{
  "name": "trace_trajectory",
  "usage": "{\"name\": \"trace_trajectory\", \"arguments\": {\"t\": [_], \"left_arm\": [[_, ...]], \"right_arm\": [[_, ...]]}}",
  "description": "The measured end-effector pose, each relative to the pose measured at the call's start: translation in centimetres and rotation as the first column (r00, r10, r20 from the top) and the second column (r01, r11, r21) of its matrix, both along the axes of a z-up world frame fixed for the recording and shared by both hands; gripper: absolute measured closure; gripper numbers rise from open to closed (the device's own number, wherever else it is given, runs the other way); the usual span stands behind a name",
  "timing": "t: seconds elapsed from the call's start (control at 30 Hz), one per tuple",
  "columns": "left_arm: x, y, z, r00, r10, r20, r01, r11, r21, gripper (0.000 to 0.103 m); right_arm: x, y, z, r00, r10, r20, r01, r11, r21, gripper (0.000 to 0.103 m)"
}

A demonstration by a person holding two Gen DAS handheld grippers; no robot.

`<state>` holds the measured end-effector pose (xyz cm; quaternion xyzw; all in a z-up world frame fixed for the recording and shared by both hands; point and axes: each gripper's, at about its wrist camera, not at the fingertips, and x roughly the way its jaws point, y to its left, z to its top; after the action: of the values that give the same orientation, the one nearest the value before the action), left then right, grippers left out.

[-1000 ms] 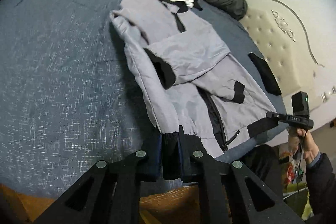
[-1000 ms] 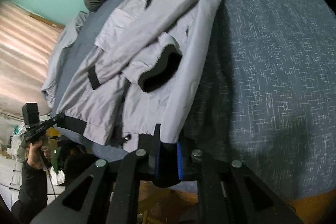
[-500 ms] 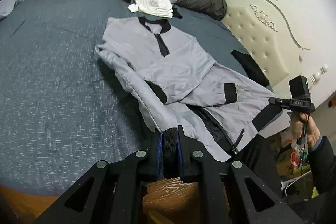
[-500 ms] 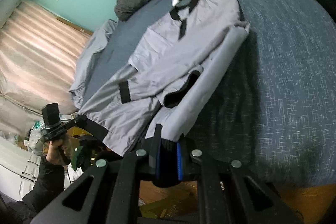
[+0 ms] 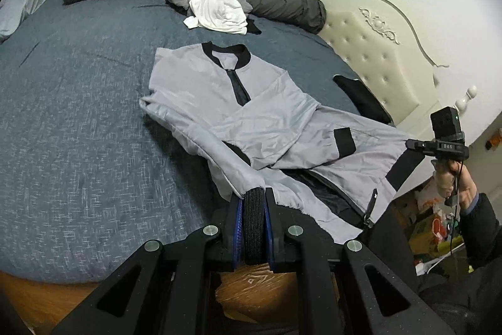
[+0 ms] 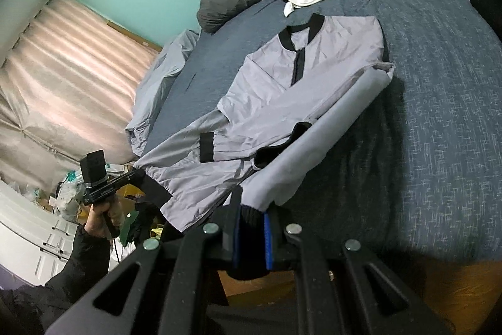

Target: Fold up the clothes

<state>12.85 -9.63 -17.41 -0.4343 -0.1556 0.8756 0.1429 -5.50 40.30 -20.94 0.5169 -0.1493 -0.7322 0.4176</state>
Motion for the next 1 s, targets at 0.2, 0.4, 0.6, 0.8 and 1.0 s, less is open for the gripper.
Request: {"name": "trace_trajectory", "arguments": {"t": [0.2, 0.4, 0.6, 0.8, 1.0], "left_arm": [[-1.5, -0.6, 0.9, 1.000, -0.009, -0.007, 0.009, 1.000, -0.002, 0.090], [-6.0, -1.2, 1.9, 1.000, -0.007, -0.010, 0.007, 1.000, -0.010, 0.090], [-13.9, -3.5, 2.4, 1.000, 0.015, -0.011, -0.015, 1.000, -0.003, 0.090], [-23.2, -6.7, 1.8, 0.998, 0.059, 0.023, -0.059, 0.998, 0.026, 0.090], [-32.3, -8.7, -0.5, 0.995, 0.083, 0.063, -0.085, 0.996, 0.023, 0.090]], "right_arm": [[-0.8, 0.0, 0.5, 1.000, 0.017, -0.005, -0.017, 1.000, 0.004, 0.093], [-3.5, -0.6, 0.9, 1.000, 0.010, 0.004, -0.010, 1.000, -0.006, 0.092], [-9.3, -2.3, 2.2, 1.000, -0.014, 0.023, 0.014, 1.000, -0.005, 0.092], [-17.7, -3.9, 3.0, 0.997, -0.069, 0.046, 0.068, 0.998, 0.009, 0.092], [-26.4, -5.7, 2.6, 0.991, -0.122, 0.047, 0.119, 0.991, 0.060, 0.092]]}}
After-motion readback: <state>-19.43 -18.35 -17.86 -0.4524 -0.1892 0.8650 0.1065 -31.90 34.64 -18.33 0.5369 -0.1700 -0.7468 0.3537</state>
